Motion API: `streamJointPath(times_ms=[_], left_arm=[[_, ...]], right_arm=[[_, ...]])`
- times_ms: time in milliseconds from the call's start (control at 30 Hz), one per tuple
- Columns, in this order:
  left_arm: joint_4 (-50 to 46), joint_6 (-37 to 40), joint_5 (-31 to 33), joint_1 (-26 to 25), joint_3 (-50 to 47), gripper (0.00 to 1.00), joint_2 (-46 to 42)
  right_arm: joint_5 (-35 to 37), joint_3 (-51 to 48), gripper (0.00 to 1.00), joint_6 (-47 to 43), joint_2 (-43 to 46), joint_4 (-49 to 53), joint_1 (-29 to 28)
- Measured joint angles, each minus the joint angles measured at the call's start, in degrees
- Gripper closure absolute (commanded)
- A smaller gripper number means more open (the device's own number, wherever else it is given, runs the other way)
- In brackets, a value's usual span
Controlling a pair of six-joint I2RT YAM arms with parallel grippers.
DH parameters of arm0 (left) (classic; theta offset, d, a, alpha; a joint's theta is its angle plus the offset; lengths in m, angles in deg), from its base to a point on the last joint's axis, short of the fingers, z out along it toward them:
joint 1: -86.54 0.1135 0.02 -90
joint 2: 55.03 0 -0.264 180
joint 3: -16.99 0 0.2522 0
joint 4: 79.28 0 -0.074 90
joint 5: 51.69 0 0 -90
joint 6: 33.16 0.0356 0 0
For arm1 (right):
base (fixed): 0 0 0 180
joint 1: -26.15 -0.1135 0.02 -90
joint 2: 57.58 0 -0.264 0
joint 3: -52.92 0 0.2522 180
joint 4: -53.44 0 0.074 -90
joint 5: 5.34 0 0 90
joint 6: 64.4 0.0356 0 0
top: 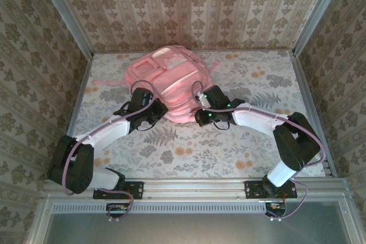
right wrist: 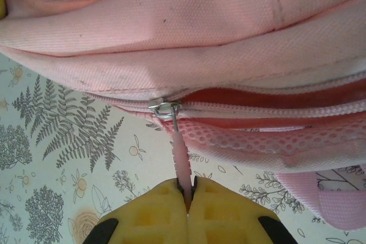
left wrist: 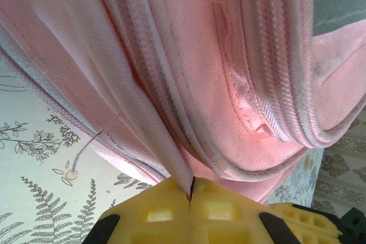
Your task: Pack the student bag
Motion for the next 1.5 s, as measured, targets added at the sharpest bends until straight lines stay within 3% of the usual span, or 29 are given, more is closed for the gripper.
streamJointPath(times_ms=[700,1033,1167,1267,1500], left_arm=[[-6.2,4.9,1.4,0.7,2.2,1.00,-2.9],[-9.2,7.3,1.7,1.1,2.7,1.00,-3.7],[-9.2,7.6,1.7,1.1,2.7,1.00,-3.7],[-9.2,7.6,1.7,1.1,2.7,1.00,-3.7],[-9.2,7.6,1.7,1.1,2.7,1.00,-3.7]], right_arm=[[0.6,6.3,1.00,-4.1,-0.9,9.2,3.6],[-7.2,6.9,1.00,-7.1,-2.0,9.2,3.7],[-8.5,6.4,0.93,-7.1,-3.5,8.1,3.7],[-8.9,6.0,0.83,-7.0,-4.4,6.6,3.7],[-9.4,5.6,0.76,-6.5,-5.0,5.0,3.7]])
